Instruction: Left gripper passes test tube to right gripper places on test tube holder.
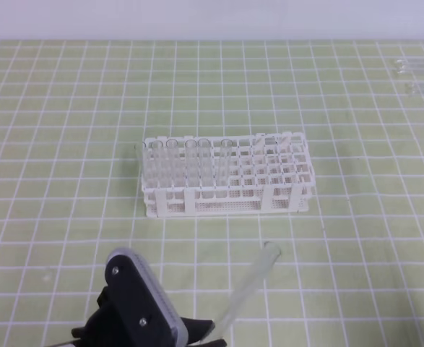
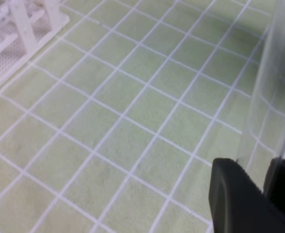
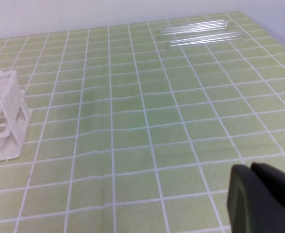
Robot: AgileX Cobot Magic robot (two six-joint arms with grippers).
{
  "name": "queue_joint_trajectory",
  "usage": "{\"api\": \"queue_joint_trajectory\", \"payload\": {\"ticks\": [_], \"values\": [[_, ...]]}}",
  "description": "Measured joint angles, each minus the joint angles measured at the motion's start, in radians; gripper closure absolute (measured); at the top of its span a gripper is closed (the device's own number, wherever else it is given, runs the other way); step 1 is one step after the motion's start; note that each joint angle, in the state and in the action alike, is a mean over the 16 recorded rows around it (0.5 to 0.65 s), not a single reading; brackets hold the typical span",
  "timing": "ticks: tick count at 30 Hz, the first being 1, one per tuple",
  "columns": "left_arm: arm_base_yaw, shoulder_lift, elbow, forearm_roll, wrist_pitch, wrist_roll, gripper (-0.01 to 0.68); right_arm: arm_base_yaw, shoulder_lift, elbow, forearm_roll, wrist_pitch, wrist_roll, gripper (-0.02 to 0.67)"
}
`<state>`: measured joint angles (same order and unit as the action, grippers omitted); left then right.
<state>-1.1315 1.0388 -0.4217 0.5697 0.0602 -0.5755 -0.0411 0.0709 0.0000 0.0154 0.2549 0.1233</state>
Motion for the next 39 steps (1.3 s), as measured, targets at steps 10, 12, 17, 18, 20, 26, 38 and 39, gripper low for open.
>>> {"api": "queue_joint_trajectory", "payload": {"ticks": [10,12,17,18,20,26,38,39], "values": [[0.000,0.005,0.000,0.023,-0.034,0.000,0.622,0.000,0.000,0.000,-0.005,-0.005,0.000,0.666],[0.000,0.005,0.000,0.024,-0.036,0.000,0.617,0.000,0.000,0.000,0.009,-0.017,0.000,0.666],[0.000,0.005,0.000,0.024,-0.039,0.000,0.617,0.000,0.000,0.000,0.190,-0.082,0.001,0.666],[0.000,0.005,0.000,0.024,-0.039,0.000,0.617,0.000,0.000,0.000,0.254,-0.100,0.002,0.666],[0.000,0.005,0.000,0.023,-0.041,0.000,0.617,0.000,0.000,0.000,0.400,-0.140,0.002,0.666],[0.000,0.005,0.000,0.023,-0.064,0.005,0.622,0.000,0.000,0.000,0.865,-0.296,0.003,0.666],[0.000,0.005,0.000,0.023,-0.128,0.014,0.617,0.000,0.000,0.000,1.163,-0.299,-0.092,0.666],[0.000,0.005,0.000,0.023,-0.131,0.014,0.617,0.000,0.000,0.000,1.153,-0.271,-0.115,0.666]]}}
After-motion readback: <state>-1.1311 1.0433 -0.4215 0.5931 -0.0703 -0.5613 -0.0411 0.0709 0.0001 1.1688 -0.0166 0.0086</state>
